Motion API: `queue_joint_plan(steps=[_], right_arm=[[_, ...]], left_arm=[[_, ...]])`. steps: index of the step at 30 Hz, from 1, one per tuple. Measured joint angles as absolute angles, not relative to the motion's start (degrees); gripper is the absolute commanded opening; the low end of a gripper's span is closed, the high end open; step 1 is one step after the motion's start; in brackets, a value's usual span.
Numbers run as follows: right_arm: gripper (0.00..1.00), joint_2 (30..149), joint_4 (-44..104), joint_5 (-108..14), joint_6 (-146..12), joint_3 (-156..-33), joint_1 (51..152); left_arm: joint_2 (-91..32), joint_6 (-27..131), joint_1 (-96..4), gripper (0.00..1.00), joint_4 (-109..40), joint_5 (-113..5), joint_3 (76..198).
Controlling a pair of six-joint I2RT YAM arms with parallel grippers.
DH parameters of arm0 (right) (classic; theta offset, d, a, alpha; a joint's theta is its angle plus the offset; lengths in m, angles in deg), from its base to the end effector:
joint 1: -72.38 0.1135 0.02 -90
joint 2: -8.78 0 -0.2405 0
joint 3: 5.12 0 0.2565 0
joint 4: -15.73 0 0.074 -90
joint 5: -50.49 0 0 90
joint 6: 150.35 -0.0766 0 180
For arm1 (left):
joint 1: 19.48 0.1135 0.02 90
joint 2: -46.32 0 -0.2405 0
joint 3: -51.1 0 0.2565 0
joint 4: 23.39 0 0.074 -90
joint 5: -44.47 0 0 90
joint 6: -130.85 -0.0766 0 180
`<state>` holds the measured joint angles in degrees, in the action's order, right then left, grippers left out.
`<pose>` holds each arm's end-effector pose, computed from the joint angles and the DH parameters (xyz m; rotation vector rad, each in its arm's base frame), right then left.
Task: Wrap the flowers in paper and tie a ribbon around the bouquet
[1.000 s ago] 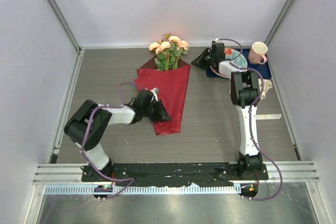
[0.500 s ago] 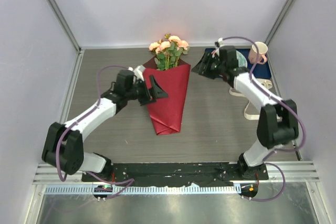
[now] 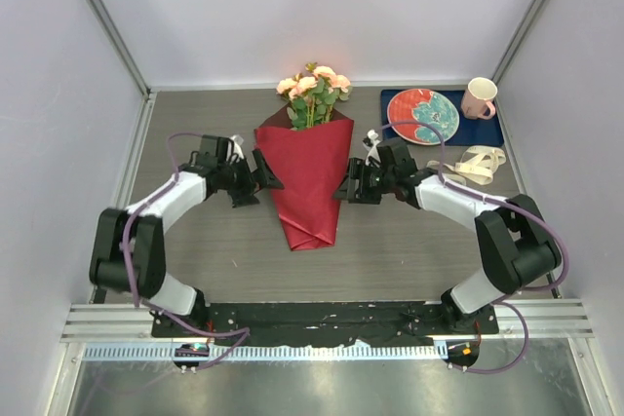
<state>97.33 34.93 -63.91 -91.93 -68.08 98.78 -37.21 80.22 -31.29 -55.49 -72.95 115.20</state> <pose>0.2970 0.1828 0.1419 -0.1108 2.4847 0.9684 0.3091 -0.1007 0.1560 -0.4005 2.5533 -0.9547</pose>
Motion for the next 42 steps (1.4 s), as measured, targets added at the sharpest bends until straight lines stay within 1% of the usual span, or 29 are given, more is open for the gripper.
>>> queue_joint_plan(steps=[3, 7, 8, 10, 11, 13, 14, 16, 17, 19, 20, 22, 23, 24, 26, 31, 34, 37, 40, 41, 42], right_arm=[[0.64, 95.83, 34.34, -63.76, -91.88, -67.05, 98.53], [0.64, 94.21, 33.57, -63.70, -91.51, -66.29, 97.66], [0.64, 93.92, 33.46, -63.72, -91.38, -66.07, 97.31], [0.64, 93.47, 33.24, -63.74, -90.99, -65.33, 96.41], [0.64, 93.33, 33.16, -63.74, -90.79, -65.00, 95.98], [0.65, 93.25, 32.98, -63.87, -90.57, -64.23, 94.99], [0.64, 93.25, 32.79, -63.89, -90.48, -63.93, 94.67], [0.65, 93.27, 32.68, -64.11, -90.37, -63.40, 93.81], [0.65, 93.31, 32.68, -64.20, -90.37, -63.34, 93.57], [0.65, 93.90, 32.15, -64.26, -90.33, -63.32, 93.18], [0.65, 94.65, 31.26, -64.22, -90.33, -63.32, 93.07], [0.67, 97.20, 29.31, -64.07, -90.37, -63.45, 92.63], [0.68, 99.17, 28.24, -64.04, -90.42, -63.82, 92.46], [0.69, 101.46, 27.28, -63.83, -90.46, -64.34, 92.26], [0.72, 105.84, 26.10, -63.76, -90.70, -66.05, 91.76], [0.73, 114.29, 20.92, -64.35, -92.63, -74.55, 90.64], [0.72, 120.07, 19.67, -64.53, -92.54, -81.00, 90.40], [0.72, 125.05, 19.39, -66.10, -92.14, -87.23, 90.38], [0.67, 129.16, 18.34, -68.72, -91.60, -92.01, 90.38], [0.65, 130.14, 18.34, -69.55, -91.10, -93.28, 90.38], [0.60, 131.06, 18.40, -70.38, -90.53, -94.42, 90.45]], left_arm=[[-46.26, 79.26, -31.27, 0.91, -53.45, -72.22, 116.75], [-56.14, 79.06, -30.68, 0.90, -52.21, -74.72, 124.00], [-57.97, 78.65, -30.61, 0.87, -51.22, -74.54, 126.01], [-61.32, 77.55, -30.35, 0.83, -50.44, -75.37, 129.84], [-62.96, 77.14, -30.24, 0.76, -50.02, -75.85, 131.50], [-65.88, 76.61, -29.72, 0.66, -48.23, -78.19, 134.01], [-67.02, 76.68, -29.46, 0.55, -47.73, -79.04, 134.89], [-69.88, 76.11, -28.97, 0.44, -47.79, -80.47, 137.80], [-71.39, 75.96, -28.76, 0.34, -47.57, -80.75, 139.19], [-73.27, 76.09, -28.58, 0.28, -46.70, -81.69, 140.57], [-73.86, 76.26, -28.45, 0.22, -46.00, -81.75, 140.59], [-74.30, 77.03, -28.34, 0.17, -45.00, -82.26, 140.51], [-74.30, 77.42, -28.34, 0.04, -43.64, -82.13, 140.03], [-74.28, 78.21, -28.36, 0.00, -41.08, -82.08, 138.69], [-74.06, 80.40, -28.41, 0.00, -37.06, -82.61, 135.98], [-70.39, 85.93, -28.84, 0.00, -24.82, -82.28, 126.01], [-66.39, 89.79, -29.74, 0.00, -17.96, -80.01, 117.86], [-63.15, 91.78, -32.10, 0.00, -14.24, -76.75, 112.59], [-60.46, 93.77, -35.18, 0.00, -10.81, -72.57, 108.33], [-59.63, 94.62, -35.90, 0.00, -9.83, -71.20, 107.02], [-58.50, 95.32, -36.84, 0.00, -8.08, -69.41, 105.10]])
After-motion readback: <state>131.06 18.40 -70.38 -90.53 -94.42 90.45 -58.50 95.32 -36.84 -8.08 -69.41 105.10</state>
